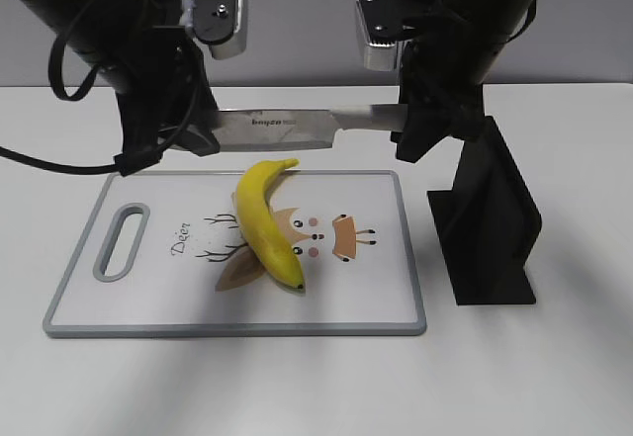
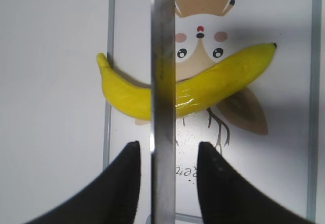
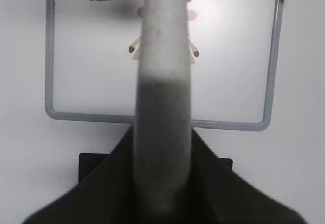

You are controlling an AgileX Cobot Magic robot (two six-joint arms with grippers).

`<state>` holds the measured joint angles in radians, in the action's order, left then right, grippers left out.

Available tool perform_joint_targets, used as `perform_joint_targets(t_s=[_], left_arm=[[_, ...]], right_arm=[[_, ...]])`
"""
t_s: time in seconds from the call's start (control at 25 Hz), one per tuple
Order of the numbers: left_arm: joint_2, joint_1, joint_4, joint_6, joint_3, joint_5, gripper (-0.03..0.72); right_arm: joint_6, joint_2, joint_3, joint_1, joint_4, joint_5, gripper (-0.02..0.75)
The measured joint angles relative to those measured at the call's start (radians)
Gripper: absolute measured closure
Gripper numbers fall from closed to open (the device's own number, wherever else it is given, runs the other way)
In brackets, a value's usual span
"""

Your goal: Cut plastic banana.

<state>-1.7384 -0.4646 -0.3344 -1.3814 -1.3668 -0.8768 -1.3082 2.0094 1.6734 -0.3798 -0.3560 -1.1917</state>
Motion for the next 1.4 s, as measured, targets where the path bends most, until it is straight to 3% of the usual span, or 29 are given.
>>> perform_joint_targets(t_s=[0.16, 0.48, 0.96, 1.4], left_arm=[[0.000, 0.000, 0.000, 0.000, 0.000, 0.000, 0.362], [0.000, 0.001, -0.001, 0.005, 0.000, 0.000, 0.660], [-0.039, 0.009, -0.005, 0.013, -0.002, 0.001, 0.680], [-0.273, 0.027, -0.031, 0.011, -0.007, 0.108, 0.690]], right_arm=[[0.000, 0.000, 0.000, 0.000, -0.001, 0.002, 0.558], [-0.011, 0.000, 0.000, 0.000, 0.000, 0.007, 0.558], [-0.017, 0.042, 0.002, -0.002, 0.006, 0.025, 0.558], [-0.018, 0.220, 0.002, -0.003, 0.047, 0.140, 0.558]])
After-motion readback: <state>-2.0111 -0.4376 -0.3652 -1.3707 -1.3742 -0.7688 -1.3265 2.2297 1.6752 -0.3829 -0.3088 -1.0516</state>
